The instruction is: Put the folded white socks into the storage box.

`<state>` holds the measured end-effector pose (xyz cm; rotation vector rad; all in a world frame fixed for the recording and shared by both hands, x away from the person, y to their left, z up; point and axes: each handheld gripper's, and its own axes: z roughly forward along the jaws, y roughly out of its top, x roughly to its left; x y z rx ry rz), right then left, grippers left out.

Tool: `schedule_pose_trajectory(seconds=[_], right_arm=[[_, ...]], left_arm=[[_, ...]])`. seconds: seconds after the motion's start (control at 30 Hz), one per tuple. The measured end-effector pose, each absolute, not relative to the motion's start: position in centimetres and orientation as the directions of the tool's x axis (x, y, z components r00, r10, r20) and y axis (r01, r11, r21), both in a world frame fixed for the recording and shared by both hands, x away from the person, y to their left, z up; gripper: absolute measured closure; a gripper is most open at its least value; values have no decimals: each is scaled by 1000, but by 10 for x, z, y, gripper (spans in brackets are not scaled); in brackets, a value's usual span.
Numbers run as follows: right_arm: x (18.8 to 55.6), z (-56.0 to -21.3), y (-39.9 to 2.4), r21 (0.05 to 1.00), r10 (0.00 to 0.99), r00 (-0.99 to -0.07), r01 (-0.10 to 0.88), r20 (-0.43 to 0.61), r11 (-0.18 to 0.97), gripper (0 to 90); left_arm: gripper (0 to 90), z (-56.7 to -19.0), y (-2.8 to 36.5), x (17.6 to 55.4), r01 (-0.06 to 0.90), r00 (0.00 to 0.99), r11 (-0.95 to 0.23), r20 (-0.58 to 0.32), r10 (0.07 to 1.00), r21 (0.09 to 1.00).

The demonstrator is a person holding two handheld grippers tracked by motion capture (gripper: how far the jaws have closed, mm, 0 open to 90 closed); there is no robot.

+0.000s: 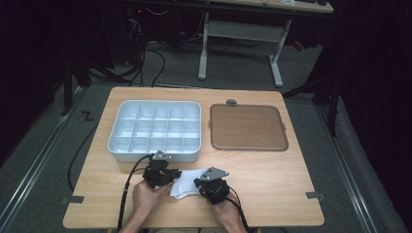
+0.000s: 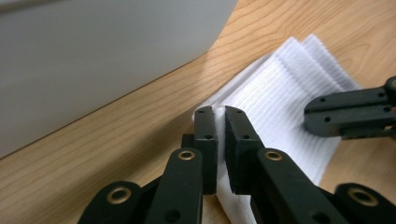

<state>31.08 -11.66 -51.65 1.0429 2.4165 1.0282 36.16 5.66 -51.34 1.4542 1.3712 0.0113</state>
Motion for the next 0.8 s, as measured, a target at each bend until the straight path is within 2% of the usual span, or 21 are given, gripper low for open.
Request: schedule_pose_trajectory(seconds=[0.8], right_arm=[[321, -522, -101, 693, 682, -732, 496, 10, 523, 900]], left_arm=[[850, -488, 75, 354, 707, 328, 325, -698, 636, 628]])
